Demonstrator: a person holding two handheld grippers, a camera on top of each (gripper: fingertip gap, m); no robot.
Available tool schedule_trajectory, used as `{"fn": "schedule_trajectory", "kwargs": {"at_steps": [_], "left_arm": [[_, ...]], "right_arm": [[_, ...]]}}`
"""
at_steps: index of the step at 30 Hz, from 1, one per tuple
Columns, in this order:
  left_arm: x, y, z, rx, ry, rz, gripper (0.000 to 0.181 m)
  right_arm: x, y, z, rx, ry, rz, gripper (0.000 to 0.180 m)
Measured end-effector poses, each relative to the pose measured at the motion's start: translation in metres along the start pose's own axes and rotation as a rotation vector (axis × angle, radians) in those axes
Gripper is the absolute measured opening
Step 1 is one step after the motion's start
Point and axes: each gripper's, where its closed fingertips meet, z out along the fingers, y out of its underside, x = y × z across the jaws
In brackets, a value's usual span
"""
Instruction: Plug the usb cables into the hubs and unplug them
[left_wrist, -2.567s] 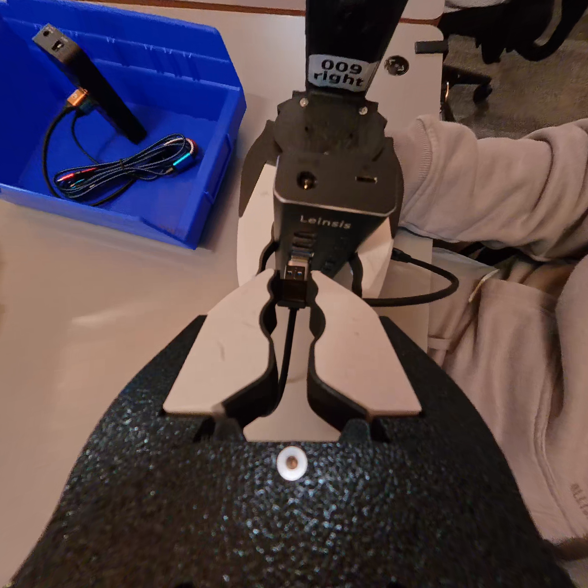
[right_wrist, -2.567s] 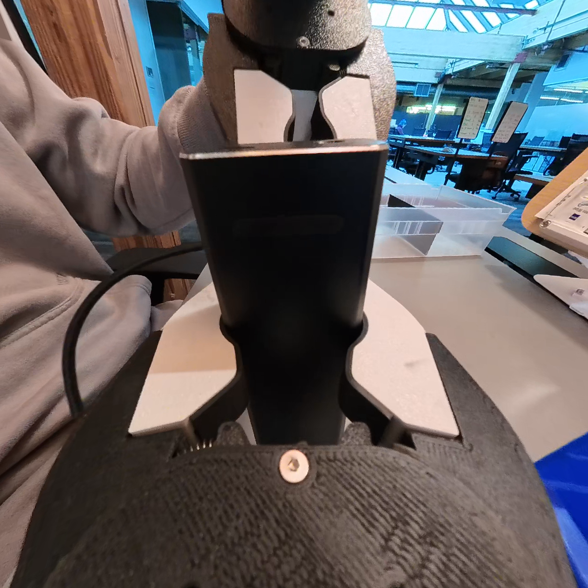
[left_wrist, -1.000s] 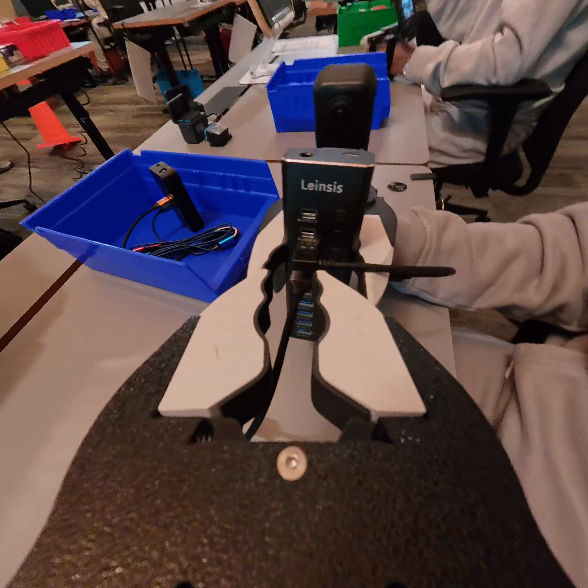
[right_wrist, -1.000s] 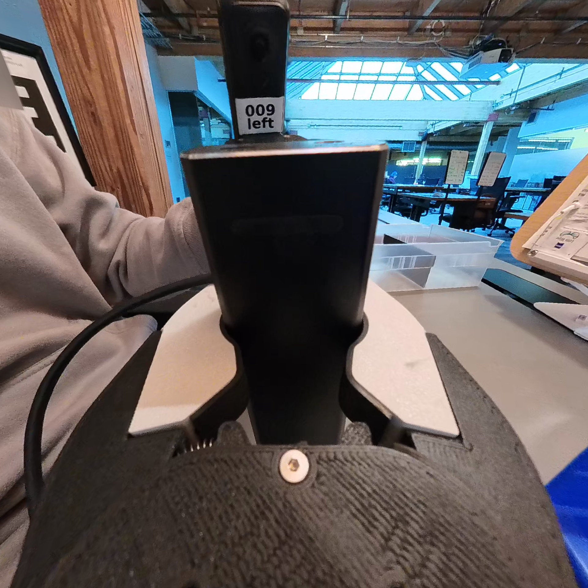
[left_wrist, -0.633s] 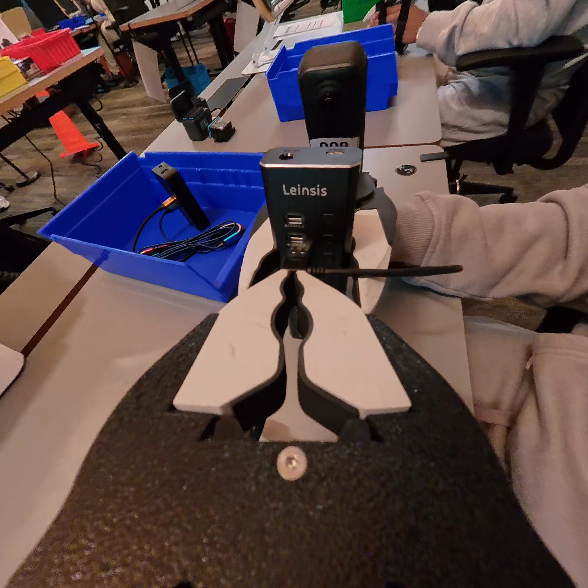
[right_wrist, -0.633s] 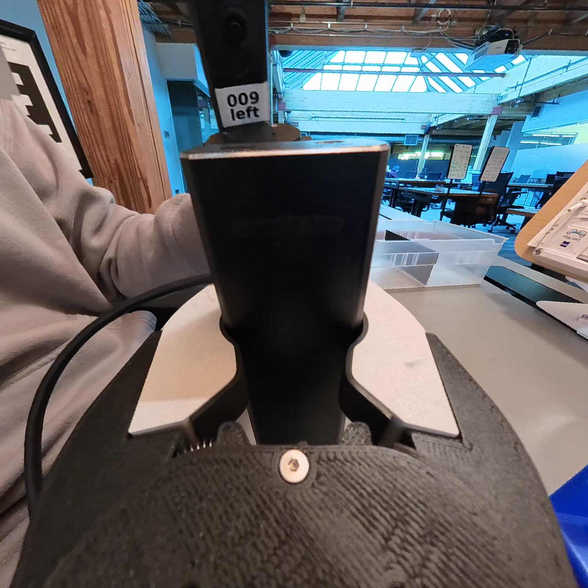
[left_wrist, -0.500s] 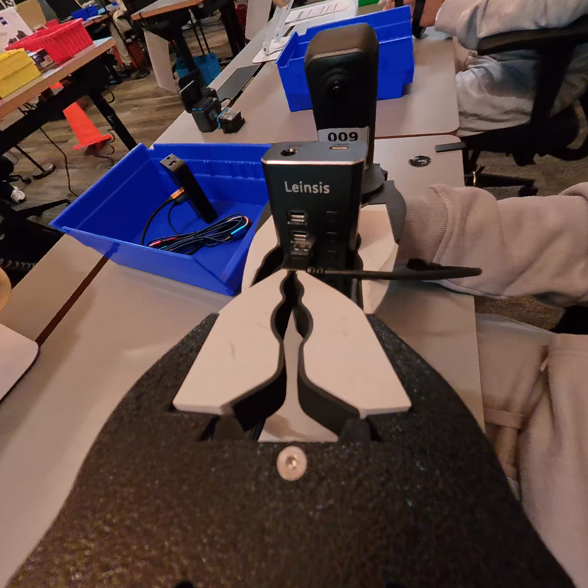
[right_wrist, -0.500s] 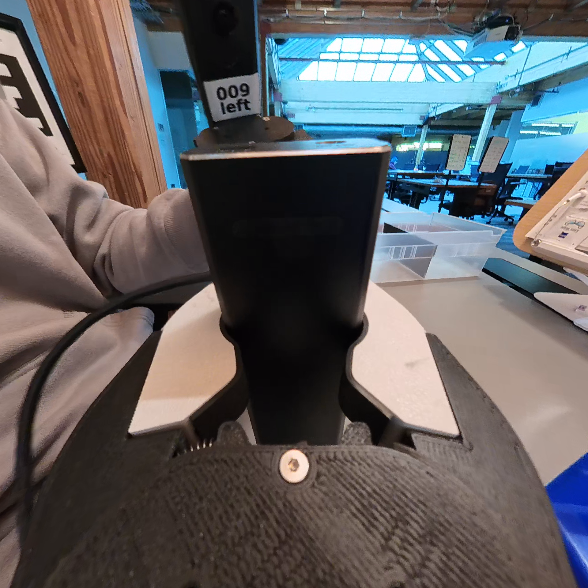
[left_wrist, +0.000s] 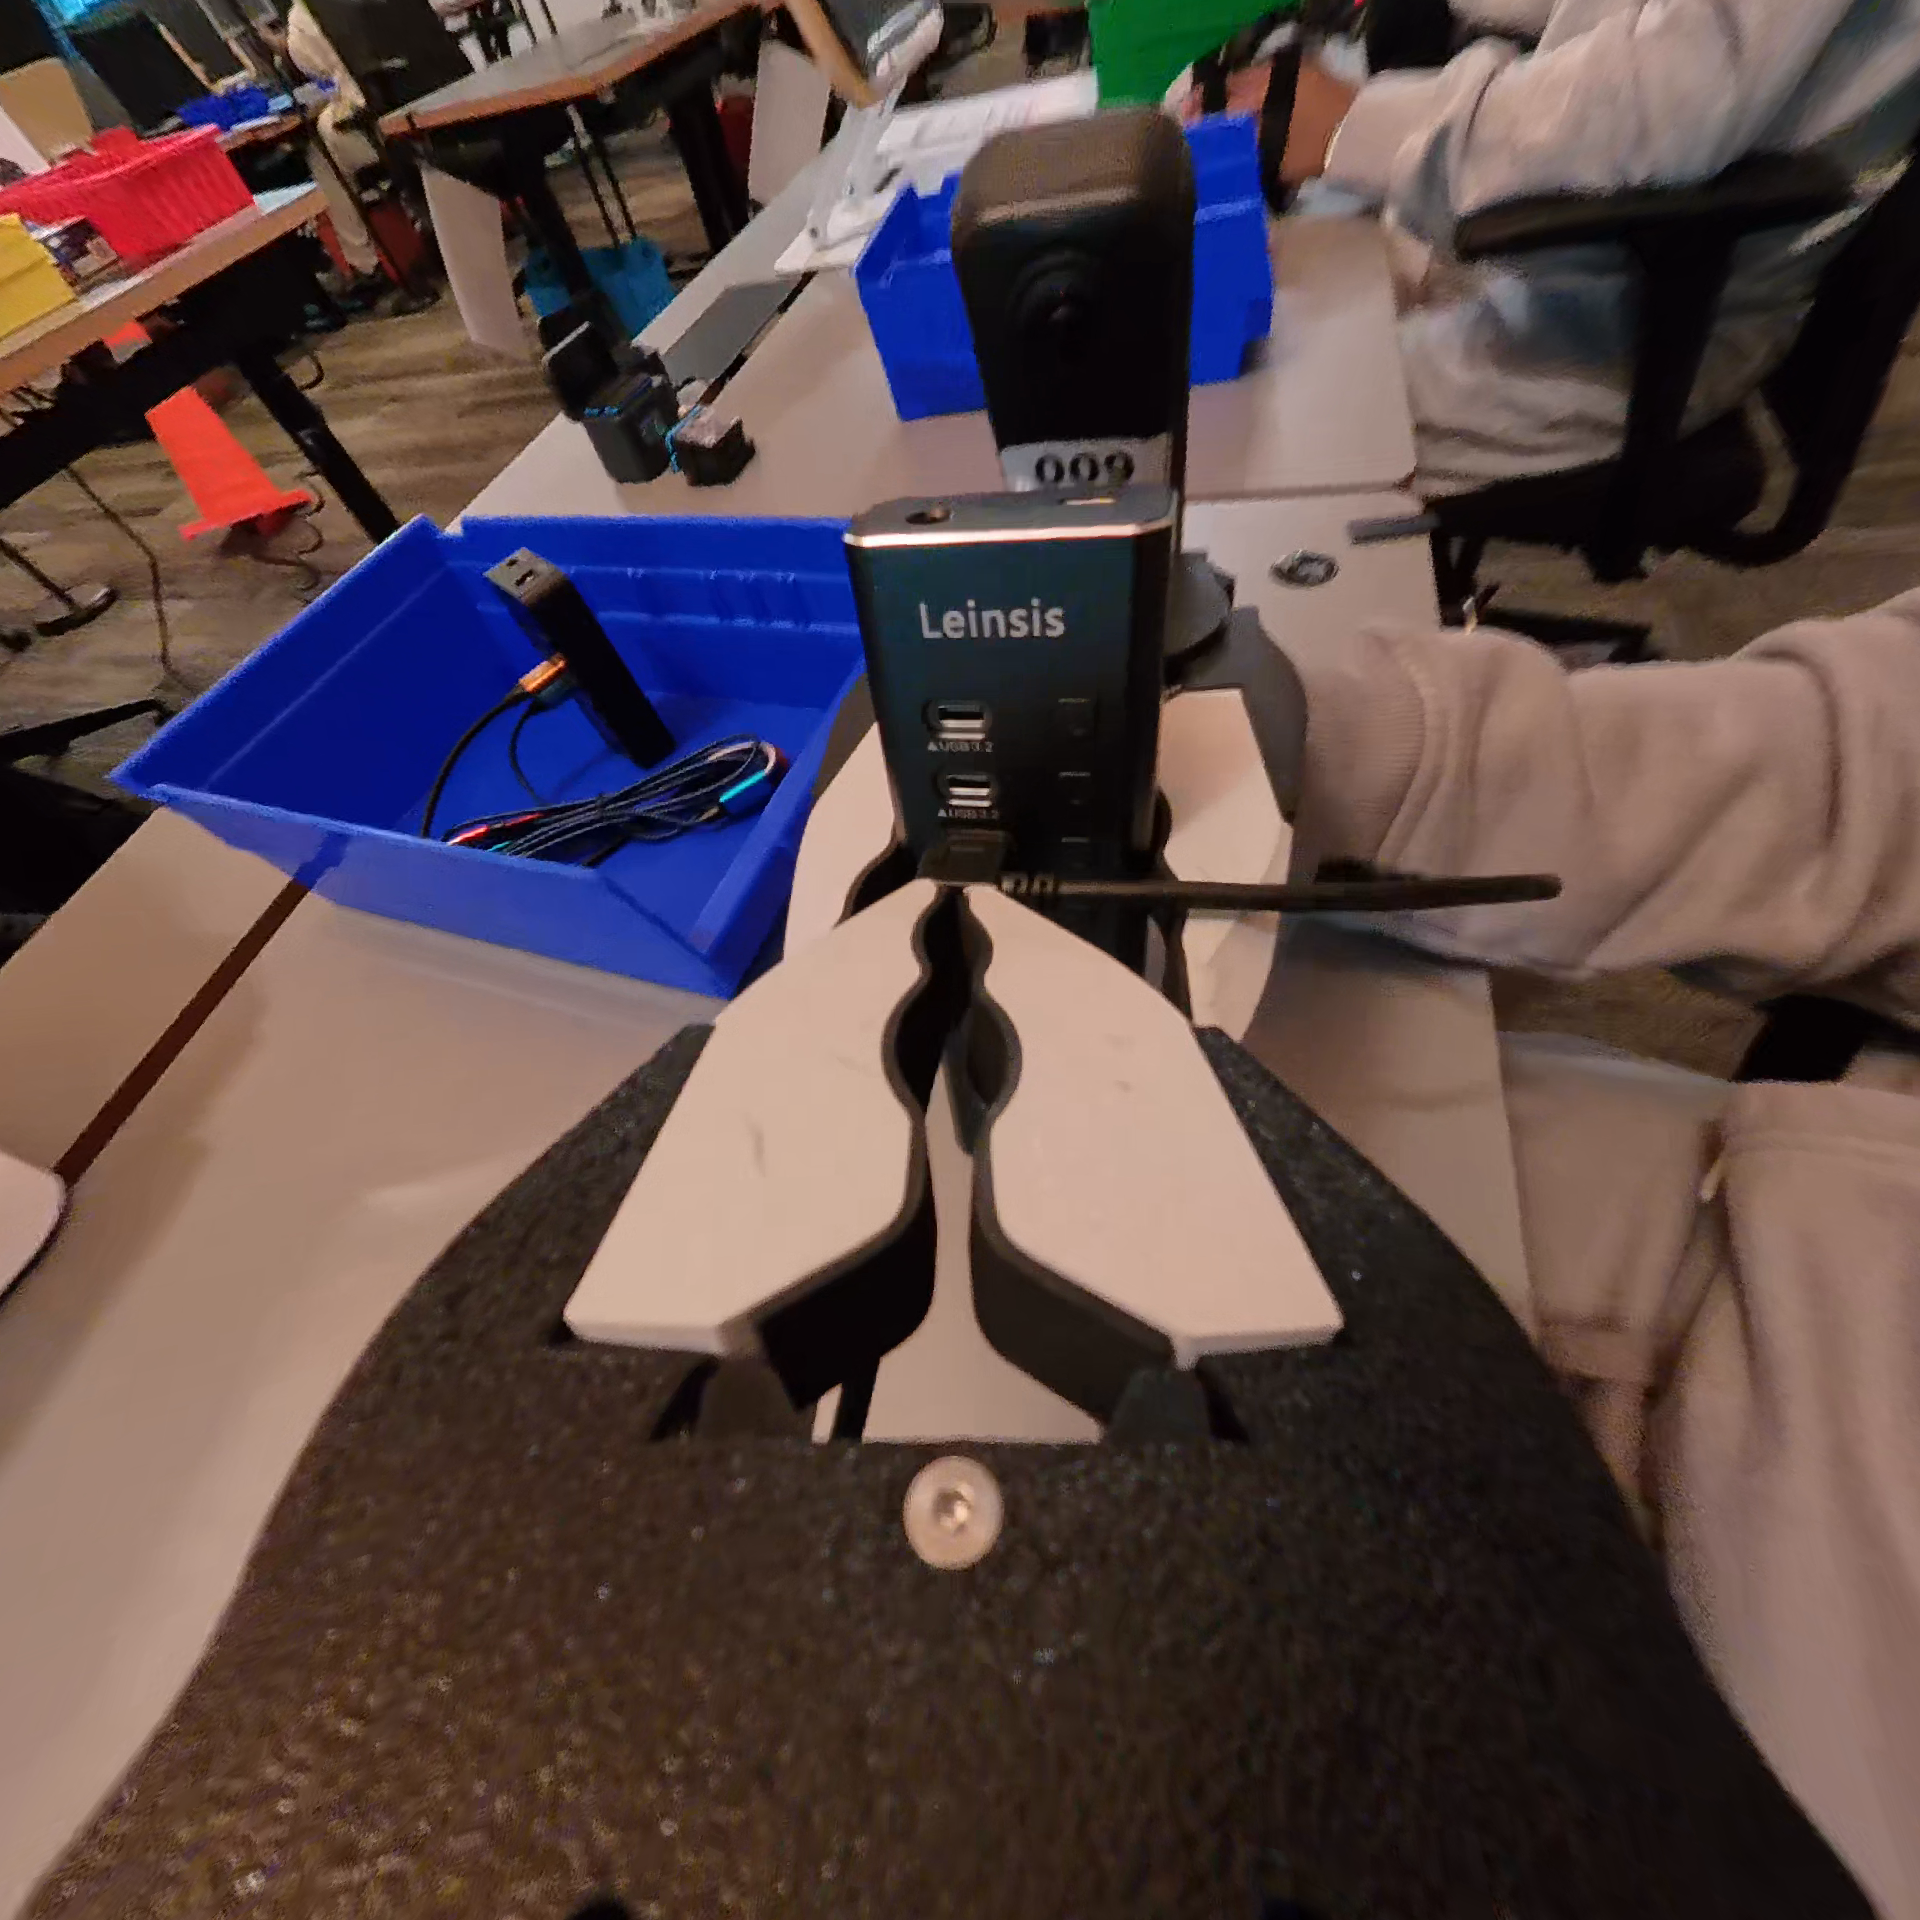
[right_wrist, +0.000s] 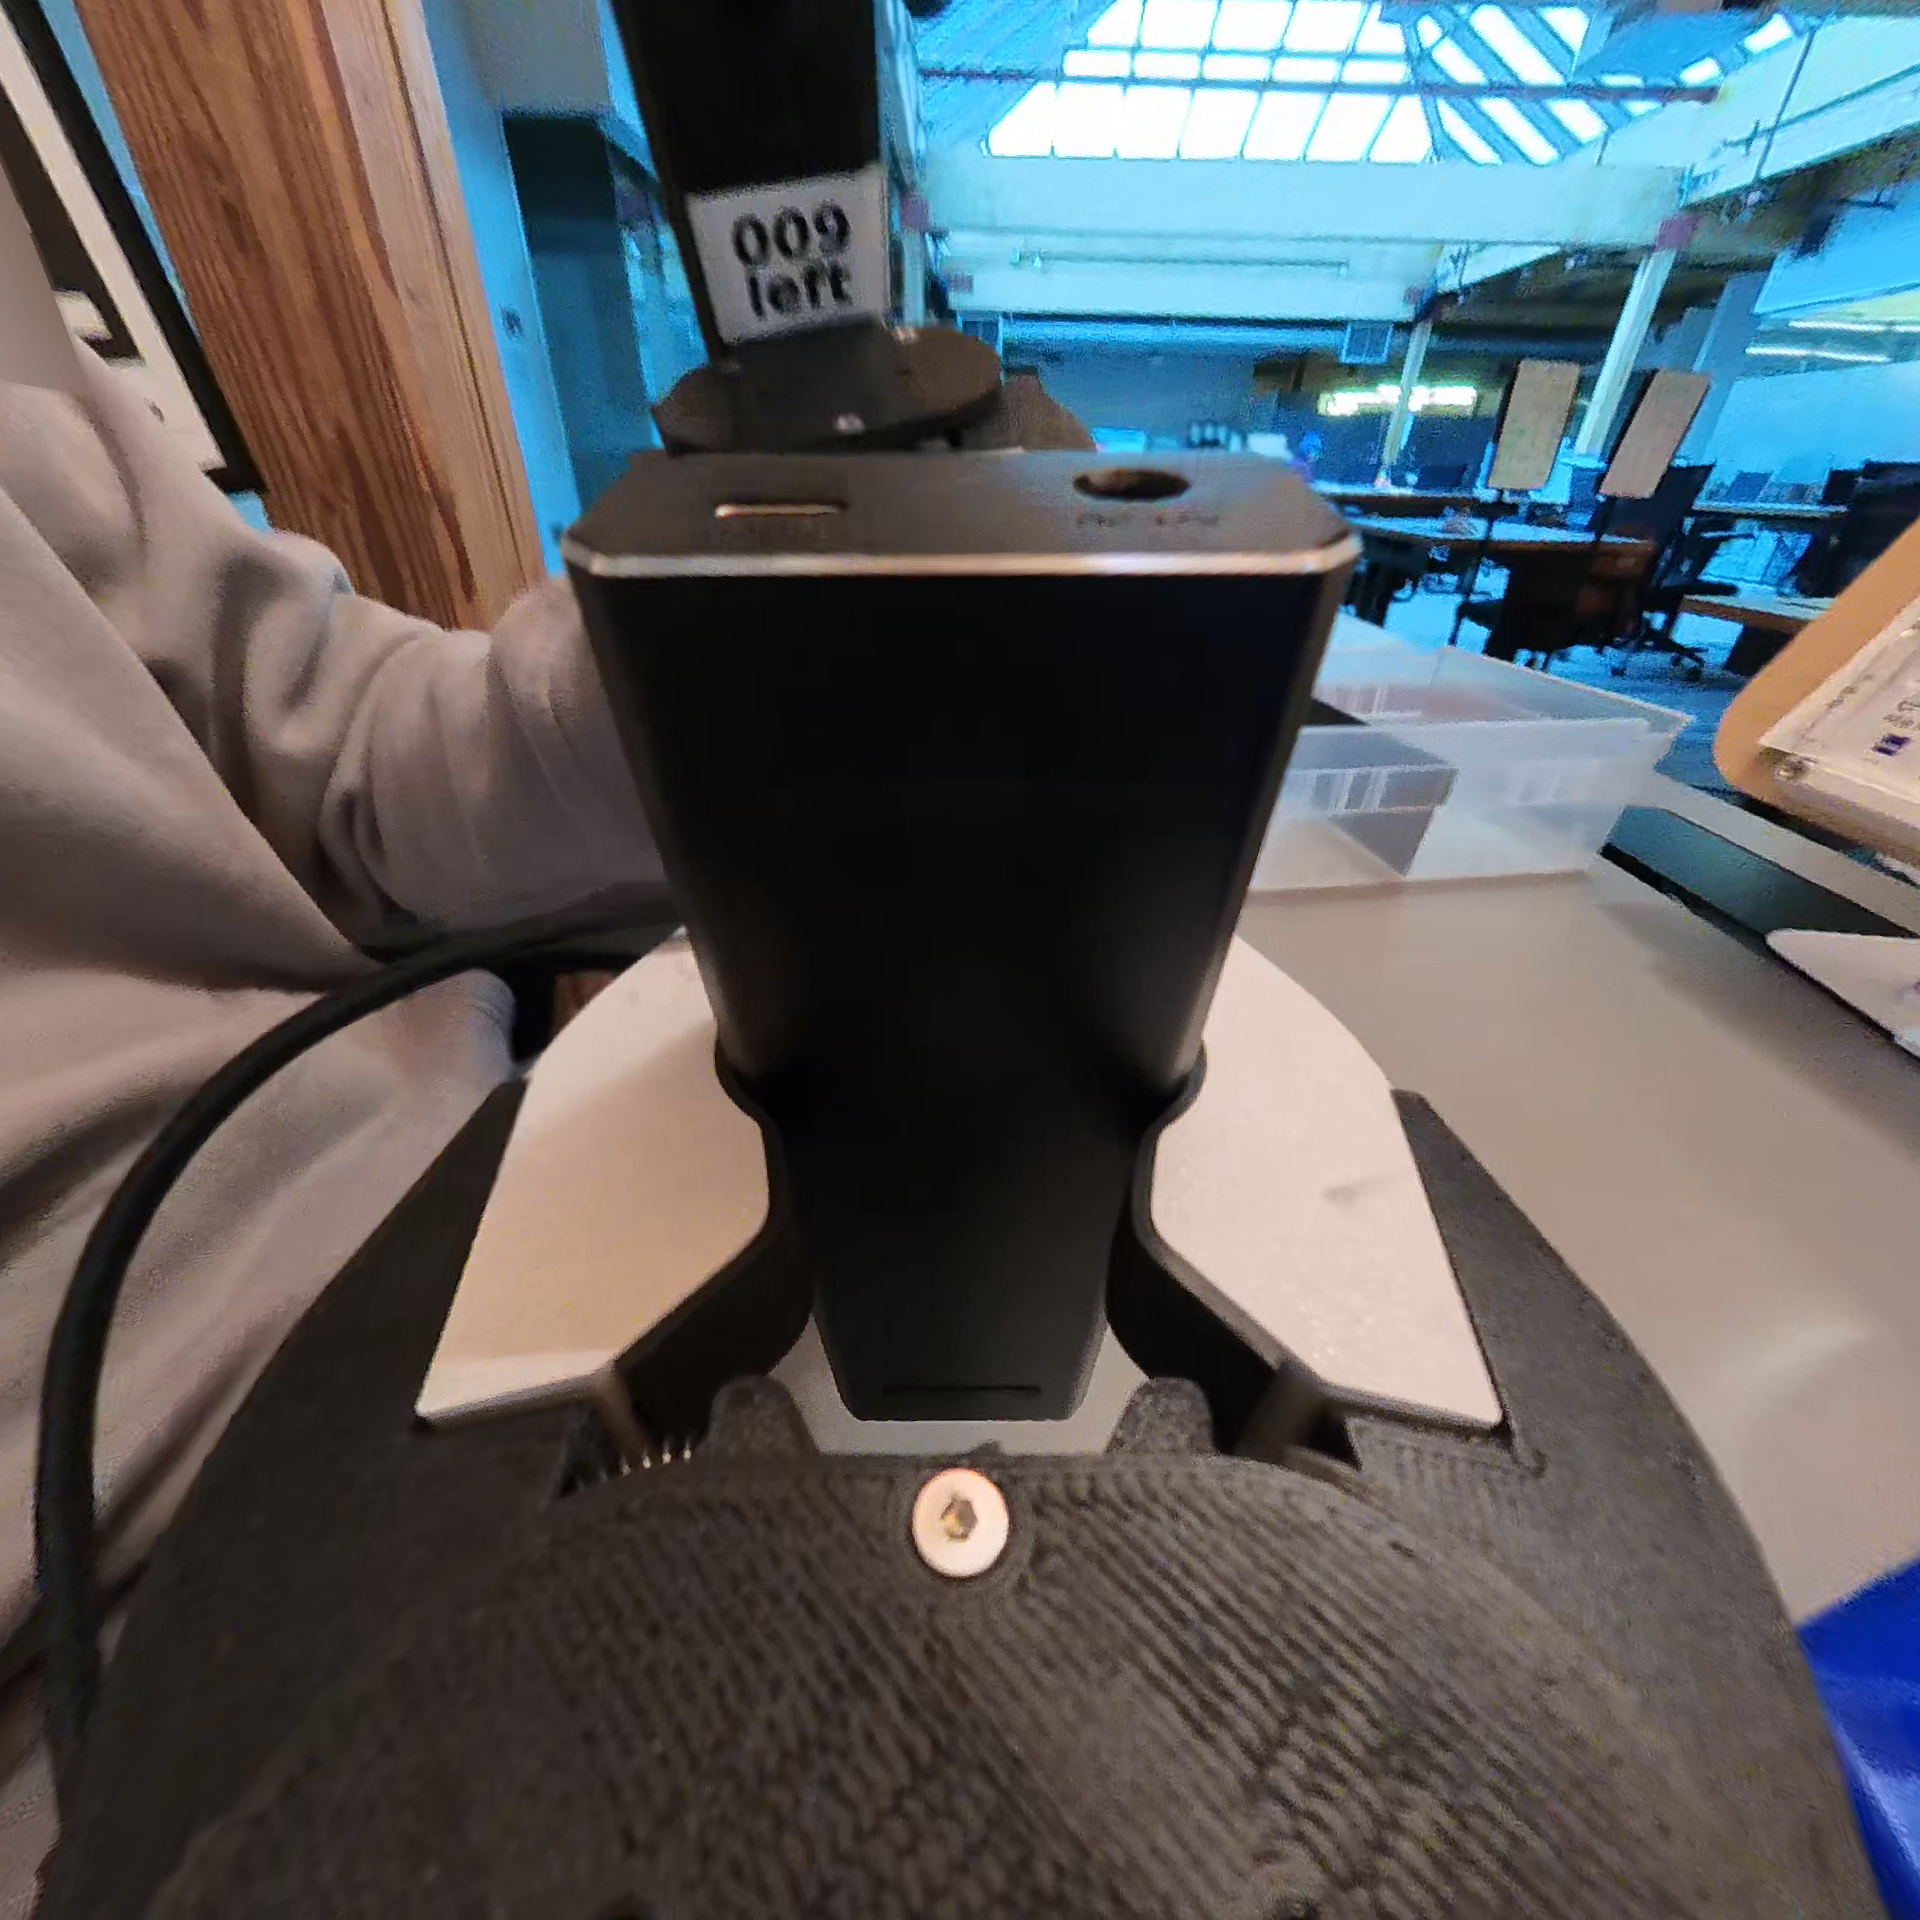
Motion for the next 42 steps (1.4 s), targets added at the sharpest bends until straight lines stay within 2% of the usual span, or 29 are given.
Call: {"fn": "schedule_trajectory", "kwargs": {"at_steps": [3, 7, 9, 12, 14, 17, 19, 23, 26, 30, 34, 38, 42], "left_arm": [[-0.001, 0.008, 0.002, -0.041, -0.027, 0.013, 0.000], [0.000, 0.006, -0.002, 0.026, -0.029, -0.021, 0.000], [-0.008, -0.007, -0.013, 0.114, -0.100, -0.002, 0.000], [-0.032, -0.022, -0.052, 0.323, -0.251, -0.027, 0.000], [-0.045, 0.000, -0.066, 0.346, -0.288, -0.100, 0.005], [-0.043, 0.060, -0.063, 0.211, -0.235, -0.239, 0.016], [-0.036, 0.085, -0.060, 0.174, -0.219, -0.249, 0.016], [-0.023, 0.103, -0.050, 0.142, -0.183, -0.262, 0.017], [-0.015, 0.109, -0.039, 0.111, -0.145, -0.265, 0.018], [-0.008, 0.115, -0.029, 0.037, -0.115, -0.217, 0.022], [-0.001, 0.122, -0.021, -0.007, -0.072, -0.184, 0.022], [0.005, 0.133, -0.018, -0.052, -0.042, -0.184, 0.022], [0.002, 0.136, -0.019, -0.052, -0.039, -0.206, 0.022]], "right_arm": [[0.001, 0.006, 0.001, -0.027, 0.005, -0.005, 0.073], [0.000, 0.000, 0.003, -0.016, 0.016, -0.034, 0.073], [0.002, -0.011, -0.001, -0.014, 0.049, -0.057, 0.073], [0.020, -0.035, -0.033, -0.021, 0.229, -0.098, 0.073], [0.039, -0.059, -0.069, -0.001, 0.426, -0.108, 0.073], [0.063, -0.092, -0.119, -0.011, 0.641, -0.171, 0.073], [0.084, -0.104, -0.138, -0.129, 0.698, -0.264, 0.073], [0.151, -0.122, -0.152, -0.358, 0.751, -0.411, 0.073], [0.205, -0.104, -0.152, -0.579, 0.773, -0.436, 0.073], [0.254, -0.046, -0.156, -0.926, 0.732, -0.404, 0.073], [0.278, 0.014, -0.165, -1.214, 0.671, -0.371, 0.073], [0.284, 0.051, -0.171, -1.408, 0.595, -0.370, 0.073], [0.288, 0.066, -0.175, -1.504, 0.606, -0.359, 0.073]]}}
